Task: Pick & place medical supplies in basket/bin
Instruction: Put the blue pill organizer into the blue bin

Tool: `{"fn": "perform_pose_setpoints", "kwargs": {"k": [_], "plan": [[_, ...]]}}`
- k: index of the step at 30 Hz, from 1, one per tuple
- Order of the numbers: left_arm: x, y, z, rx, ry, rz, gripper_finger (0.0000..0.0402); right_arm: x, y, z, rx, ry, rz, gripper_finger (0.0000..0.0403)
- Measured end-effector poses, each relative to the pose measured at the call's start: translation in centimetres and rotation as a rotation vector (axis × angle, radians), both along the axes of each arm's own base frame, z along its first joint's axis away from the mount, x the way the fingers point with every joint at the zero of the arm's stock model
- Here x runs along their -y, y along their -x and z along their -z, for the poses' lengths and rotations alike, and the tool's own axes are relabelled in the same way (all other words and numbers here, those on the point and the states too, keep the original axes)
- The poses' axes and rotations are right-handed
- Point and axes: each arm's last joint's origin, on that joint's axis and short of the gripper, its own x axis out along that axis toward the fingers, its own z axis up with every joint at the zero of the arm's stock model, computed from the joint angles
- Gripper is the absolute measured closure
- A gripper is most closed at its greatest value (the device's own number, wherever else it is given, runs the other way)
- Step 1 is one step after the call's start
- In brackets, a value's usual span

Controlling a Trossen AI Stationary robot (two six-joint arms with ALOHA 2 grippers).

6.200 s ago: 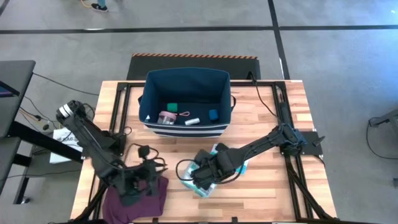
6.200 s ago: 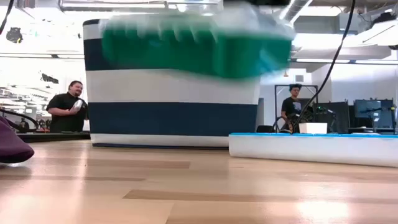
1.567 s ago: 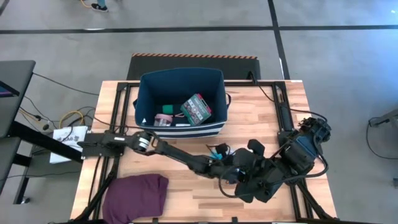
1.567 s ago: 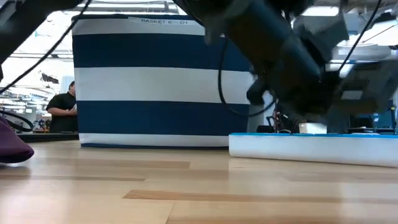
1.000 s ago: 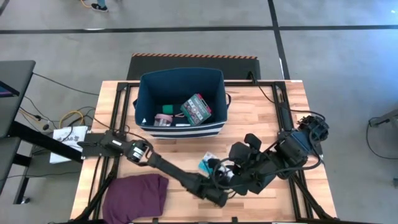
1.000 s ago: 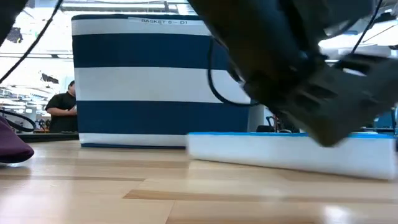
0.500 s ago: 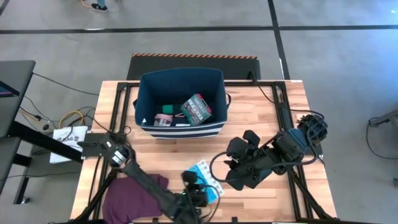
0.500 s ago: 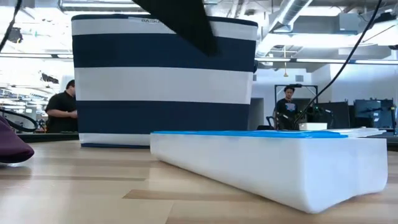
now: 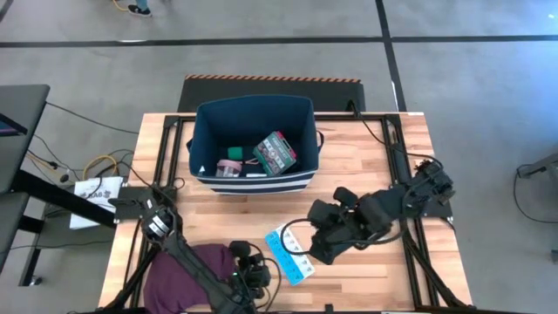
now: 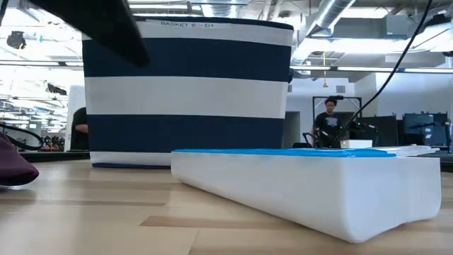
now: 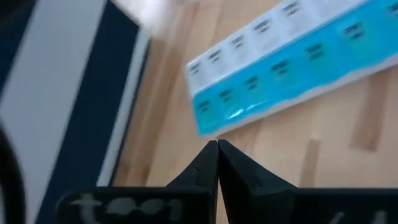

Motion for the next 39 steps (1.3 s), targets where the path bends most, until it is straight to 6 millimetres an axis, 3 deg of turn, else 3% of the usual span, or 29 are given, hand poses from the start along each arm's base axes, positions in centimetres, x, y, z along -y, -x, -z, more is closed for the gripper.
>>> {"fn": "perform_pose_setpoints", "kwargs": {"k": [4,8,12,18,23,26,29,35,39], "plan": [[0.0,1.0,-1.7,0.062,0.028,-0.041,0.0401,1.3,-1.8,1.3,0.034,0.070,-0.024,0.0292],[0.4,1.8,-3.4,0.155,0.073,-0.044,0.0401,2.7,-3.4,2.0,0.051,-0.006,0.004,0.0292],[0.9,3.1,-5.2,0.275,0.110,-0.054,0.0401,2.7,-2.9,2.2,-0.022,-0.075,-0.031,0.0292],[1.7,4.1,-6.2,0.379,0.189,-0.079,0.0401,2.7,2.3,-1.0,-0.051,-0.016,-0.055,0.0292],[1.8,4.3,-6.9,0.485,0.244,-0.123,0.0401,4.0,7.9,-5.8,0.197,0.059,-0.075,0.0292],[1.9,4.1,-7.6,0.548,0.305,-0.140,0.0401,4.8,10.9,-7.0,0.332,0.124,-0.021,0.0292],[2.1,4.0,-8.4,0.591,0.343,-0.130,0.0401,4.8,12.5,-5.4,0.367,0.129,0.025,0.0292],[2.0,3.9,-9.1,0.660,0.336,-0.121,0.0401,3.5,14.0,2.3,0.316,0.072,0.046,0.0292],[2.1,3.8,-9.1,0.672,0.375,-0.144,0.0401,3.0,14.1,5.9,0.407,-0.120,0.016,0.0292]]}}
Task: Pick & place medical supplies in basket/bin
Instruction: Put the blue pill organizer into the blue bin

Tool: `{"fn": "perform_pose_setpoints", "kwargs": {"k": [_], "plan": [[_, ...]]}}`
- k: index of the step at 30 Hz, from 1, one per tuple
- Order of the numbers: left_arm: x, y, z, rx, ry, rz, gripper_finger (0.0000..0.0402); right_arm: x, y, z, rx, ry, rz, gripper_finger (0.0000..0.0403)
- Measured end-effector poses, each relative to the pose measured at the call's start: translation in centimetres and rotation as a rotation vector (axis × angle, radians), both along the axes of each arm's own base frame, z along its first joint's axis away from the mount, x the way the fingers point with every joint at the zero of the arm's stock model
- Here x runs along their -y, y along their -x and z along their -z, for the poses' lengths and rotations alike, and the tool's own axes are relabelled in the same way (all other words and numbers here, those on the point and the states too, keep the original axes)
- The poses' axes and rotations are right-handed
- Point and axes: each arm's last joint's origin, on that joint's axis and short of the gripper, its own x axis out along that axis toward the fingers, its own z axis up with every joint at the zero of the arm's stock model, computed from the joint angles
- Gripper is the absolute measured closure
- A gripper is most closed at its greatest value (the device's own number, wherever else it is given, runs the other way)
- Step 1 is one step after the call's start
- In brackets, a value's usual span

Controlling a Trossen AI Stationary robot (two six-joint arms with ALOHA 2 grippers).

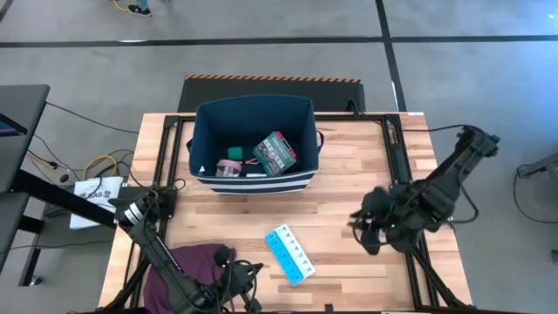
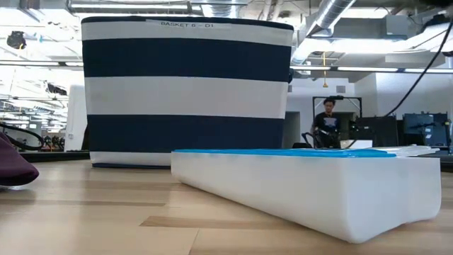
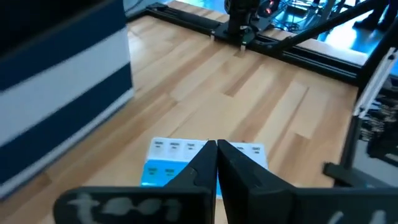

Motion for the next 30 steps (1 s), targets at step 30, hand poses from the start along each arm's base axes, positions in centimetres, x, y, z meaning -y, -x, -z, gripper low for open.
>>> {"fn": "perform_pose_setpoints", "kwargs": {"k": [30], "plan": [[-0.8,-5.3,0.1,0.015,0.061,0.106,0.0401,-1.1,-6.3,15.8,-0.006,-0.303,-0.247,0.0228]]}}
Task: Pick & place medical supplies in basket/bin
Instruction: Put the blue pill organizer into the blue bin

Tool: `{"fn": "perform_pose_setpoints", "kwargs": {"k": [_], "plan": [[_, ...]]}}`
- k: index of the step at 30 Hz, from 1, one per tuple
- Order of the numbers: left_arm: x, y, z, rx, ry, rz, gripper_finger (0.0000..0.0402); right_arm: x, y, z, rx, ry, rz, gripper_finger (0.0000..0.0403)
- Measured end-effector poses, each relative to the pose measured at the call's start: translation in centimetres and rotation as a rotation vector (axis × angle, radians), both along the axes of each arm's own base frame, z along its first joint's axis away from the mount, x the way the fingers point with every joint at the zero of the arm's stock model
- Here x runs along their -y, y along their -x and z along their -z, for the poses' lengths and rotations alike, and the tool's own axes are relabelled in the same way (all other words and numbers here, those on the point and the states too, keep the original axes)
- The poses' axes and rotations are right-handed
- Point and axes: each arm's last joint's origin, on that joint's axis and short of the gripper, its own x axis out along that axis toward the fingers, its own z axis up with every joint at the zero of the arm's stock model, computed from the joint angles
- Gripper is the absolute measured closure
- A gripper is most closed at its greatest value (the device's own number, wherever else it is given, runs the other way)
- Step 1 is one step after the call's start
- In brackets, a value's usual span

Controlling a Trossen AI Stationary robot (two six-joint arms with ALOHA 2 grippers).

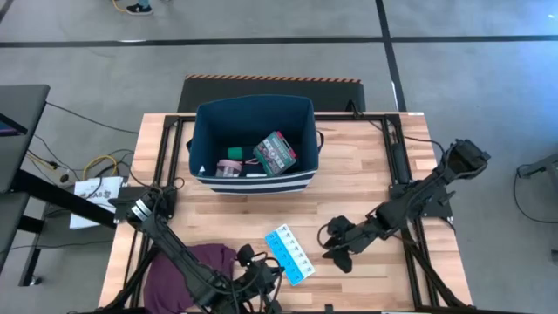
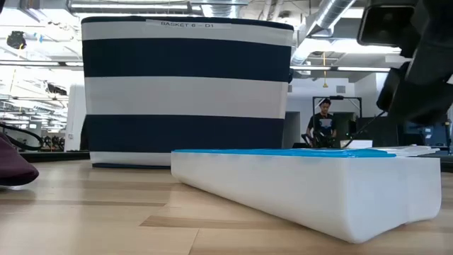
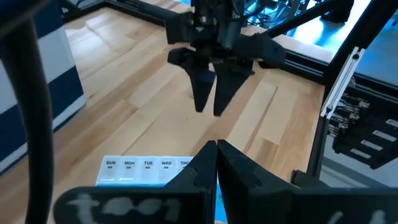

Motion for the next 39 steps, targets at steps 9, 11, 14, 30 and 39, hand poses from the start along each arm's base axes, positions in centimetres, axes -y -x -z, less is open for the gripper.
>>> {"fn": "perform_pose_setpoints", "kwargs": {"k": [9,11,14,30,39], "plan": [[0.0,0.0,0.0,-0.001,-0.012,0.007,0.0401,-0.1,-1.6,-0.2,-0.020,-0.030,-0.004,0.0243],[0.1,0.0,0.0,-0.002,-0.014,0.009,0.0401,0.0,-1.6,-0.2,-0.026,-0.043,0.010,0.0247],[0.1,0.0,0.0,-0.004,-0.017,0.012,0.0401,0.1,-1.7,-0.3,-0.043,-0.085,0.054,0.0251],[0.1,0.0,0.0,-0.008,-0.017,0.019,0.0401,0.9,-2.2,-0.2,-0.090,-0.148,0.042,0.0165],[1.4,-2.2,5.3,-0.062,0.033,0.015,0.0401,1.2,-2.3,-0.2,-0.070,-0.122,0.082,0.0148]]}}
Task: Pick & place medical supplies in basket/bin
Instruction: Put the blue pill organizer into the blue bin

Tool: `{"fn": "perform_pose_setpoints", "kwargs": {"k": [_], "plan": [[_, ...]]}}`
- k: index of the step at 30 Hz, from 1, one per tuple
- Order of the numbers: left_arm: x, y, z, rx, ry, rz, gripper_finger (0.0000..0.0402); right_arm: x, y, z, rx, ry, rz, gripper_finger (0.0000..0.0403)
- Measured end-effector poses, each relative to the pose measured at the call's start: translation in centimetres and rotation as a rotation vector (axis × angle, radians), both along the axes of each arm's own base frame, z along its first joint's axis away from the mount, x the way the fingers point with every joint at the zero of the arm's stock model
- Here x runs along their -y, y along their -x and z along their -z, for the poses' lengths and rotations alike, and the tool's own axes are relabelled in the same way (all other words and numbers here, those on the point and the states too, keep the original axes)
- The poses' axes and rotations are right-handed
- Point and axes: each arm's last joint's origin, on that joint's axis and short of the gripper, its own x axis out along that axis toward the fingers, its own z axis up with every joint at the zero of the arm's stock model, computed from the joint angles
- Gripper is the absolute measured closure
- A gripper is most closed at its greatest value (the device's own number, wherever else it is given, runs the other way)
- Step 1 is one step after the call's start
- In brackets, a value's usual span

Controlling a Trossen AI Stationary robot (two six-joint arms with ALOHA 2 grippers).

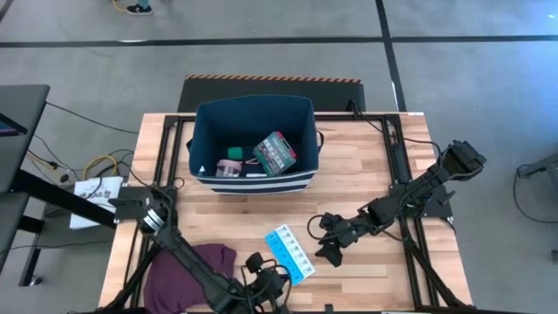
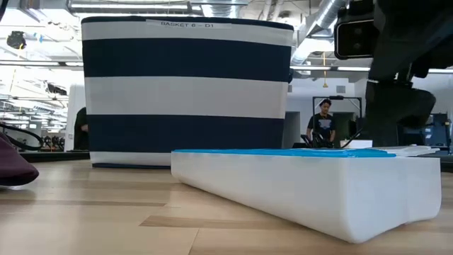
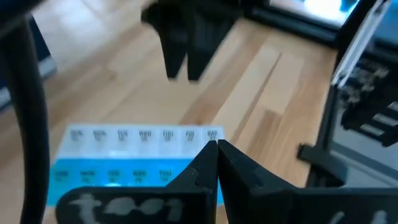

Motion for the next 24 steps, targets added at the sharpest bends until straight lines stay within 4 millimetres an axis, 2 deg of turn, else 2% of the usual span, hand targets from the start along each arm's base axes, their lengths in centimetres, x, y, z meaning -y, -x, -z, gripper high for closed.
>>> {"fn": "perform_pose_setpoints", "kwargs": {"k": [4,13,20,24], "plan": [[0.0,-0.9,2.8,-0.022,0.013,-0.047,0.0401,0.2,-0.1,0.0,0.028,0.050,0.060,0.0148],[-0.1,-1.8,7.4,-0.048,0.047,-0.140,0.0401,0.5,-0.3,-0.1,0.035,0.042,0.082,0.0148],[-0.4,-1.7,8.0,-0.015,0.052,-0.202,0.0401,0.7,-0.7,-0.2,0.051,0.018,0.106,0.0148],[-0.6,-1.6,8.0,-0.013,0.028,-0.217,0.0401,0.4,-1.2,1.3,0.018,0.019,0.105,0.0148]]}}
